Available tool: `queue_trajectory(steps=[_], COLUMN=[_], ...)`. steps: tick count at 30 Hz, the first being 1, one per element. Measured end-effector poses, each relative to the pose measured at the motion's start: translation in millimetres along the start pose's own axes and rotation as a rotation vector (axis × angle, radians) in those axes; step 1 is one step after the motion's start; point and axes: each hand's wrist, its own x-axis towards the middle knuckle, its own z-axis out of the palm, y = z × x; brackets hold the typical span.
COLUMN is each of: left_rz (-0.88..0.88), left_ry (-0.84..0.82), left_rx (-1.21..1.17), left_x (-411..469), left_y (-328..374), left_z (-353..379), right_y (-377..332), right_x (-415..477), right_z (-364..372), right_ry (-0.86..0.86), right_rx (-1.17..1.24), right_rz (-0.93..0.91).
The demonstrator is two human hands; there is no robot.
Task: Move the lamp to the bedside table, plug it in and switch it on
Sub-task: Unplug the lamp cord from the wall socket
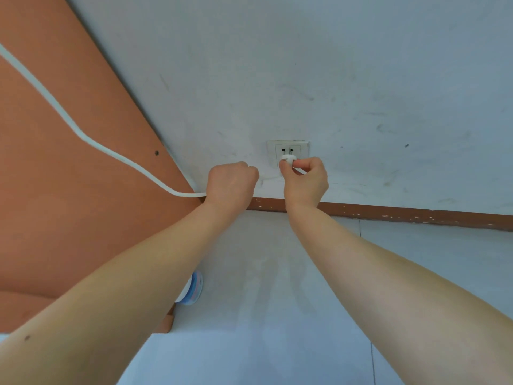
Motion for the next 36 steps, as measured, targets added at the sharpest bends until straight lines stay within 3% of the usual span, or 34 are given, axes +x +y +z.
queue_trajectory(steps=[21, 28, 36], left_rz=[-0.188, -0.200, -0.328], left_ry=[-0.163, -0.217, -0.270], left_rx=[-0.428, -0.519, -0.673], left_x=[-27.8, -54.9, -80.8], left_y=[1.0, -16.1, -51.1], left_z=[-144.7, -222.5, -306.8], right_y=[-167.5, -248.3, -328.6], right_x=[-40.8, -80.1, -106.4], right_z=[-45.3, -50.1, -57.0], right_ry=[-0.013, -0.164, -0.319], right_rx=[-0.098, -0.056, -0.204], right_rz=[0.231, 0.245, 0.132])
